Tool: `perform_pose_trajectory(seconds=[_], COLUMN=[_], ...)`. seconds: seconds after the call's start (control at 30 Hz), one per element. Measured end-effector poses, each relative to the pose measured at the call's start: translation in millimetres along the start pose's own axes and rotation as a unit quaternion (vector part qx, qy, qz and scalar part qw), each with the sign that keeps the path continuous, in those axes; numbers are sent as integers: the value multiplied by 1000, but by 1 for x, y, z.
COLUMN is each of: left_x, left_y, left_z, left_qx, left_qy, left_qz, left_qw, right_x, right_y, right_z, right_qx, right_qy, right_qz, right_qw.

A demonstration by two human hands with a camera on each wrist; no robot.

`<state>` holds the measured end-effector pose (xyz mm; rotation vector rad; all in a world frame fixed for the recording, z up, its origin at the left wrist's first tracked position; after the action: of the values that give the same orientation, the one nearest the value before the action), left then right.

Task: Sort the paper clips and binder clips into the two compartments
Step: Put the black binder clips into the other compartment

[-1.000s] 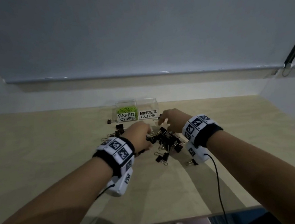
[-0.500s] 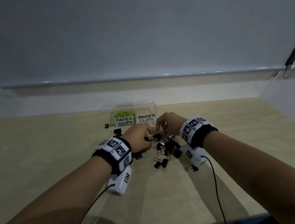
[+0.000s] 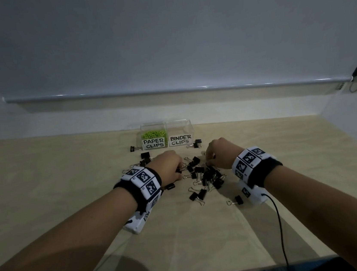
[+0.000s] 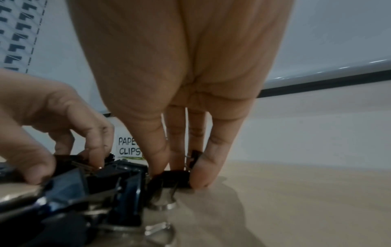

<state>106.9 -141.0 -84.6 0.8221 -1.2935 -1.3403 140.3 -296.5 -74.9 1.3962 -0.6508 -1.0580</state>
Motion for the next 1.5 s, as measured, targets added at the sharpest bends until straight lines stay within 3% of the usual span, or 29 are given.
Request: perform_pose_trajectory(seconds=[0.23, 0.43, 0.63, 0.8, 0.9, 1.0, 1.07, 1.13, 1.2, 1.3, 1.5], left_x=[5, -5, -20, -23, -29, -51, -82, -118, -142, -146, -135], left_y=[8, 43, 93, 90, 82, 91, 97, 91, 73, 43, 31], left_z=[-2, -11, -53, -85, -90, -76, -65, -58, -53, -47, -33], left_qx=[5, 27, 126, 132, 120, 159, 189, 175, 103, 18, 68], left_qy=[-12, -1, 31, 71, 81, 81, 109, 159, 199, 176, 165], left_qz=[-9, 120, 136, 116, 140, 171, 172, 145, 87, 38, 66], left_qw=[1000, 992, 982, 982, 980, 969, 961, 961, 971, 983, 982], right_x=[-13, -15, -1, -9, -20, -23, -12, 8, 25, 26, 9], right_y=[2, 7, 62, 101, 94, 80, 78, 76, 62, 27, 12], right_z=[-8, -10, -25, -68, -88, -95, -91, -83, -77, -71, -58], right_qx=[-18, -34, 97, 219, 231, 198, 215, 240, 194, 52, 28], right_qy=[-15, 5, -10, -3, -2, 13, 6, -25, -57, -42, 6], right_qz=[0, -26, -210, -245, -207, -184, -180, -157, -115, -43, -17], right_qw=[1000, 999, 973, 944, 951, 963, 960, 958, 973, 997, 999])
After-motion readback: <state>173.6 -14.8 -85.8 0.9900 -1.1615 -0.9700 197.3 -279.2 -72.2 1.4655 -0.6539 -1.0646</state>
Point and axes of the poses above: each hand's wrist, its own z-axis away from the middle knuckle, its own y-axis out of the back of the hand, x = y × z, the point moved 6 cm from there along -z, towards the middle knuckle, and after that the axes turned 10 degrees about y, right-handed, at the moved point
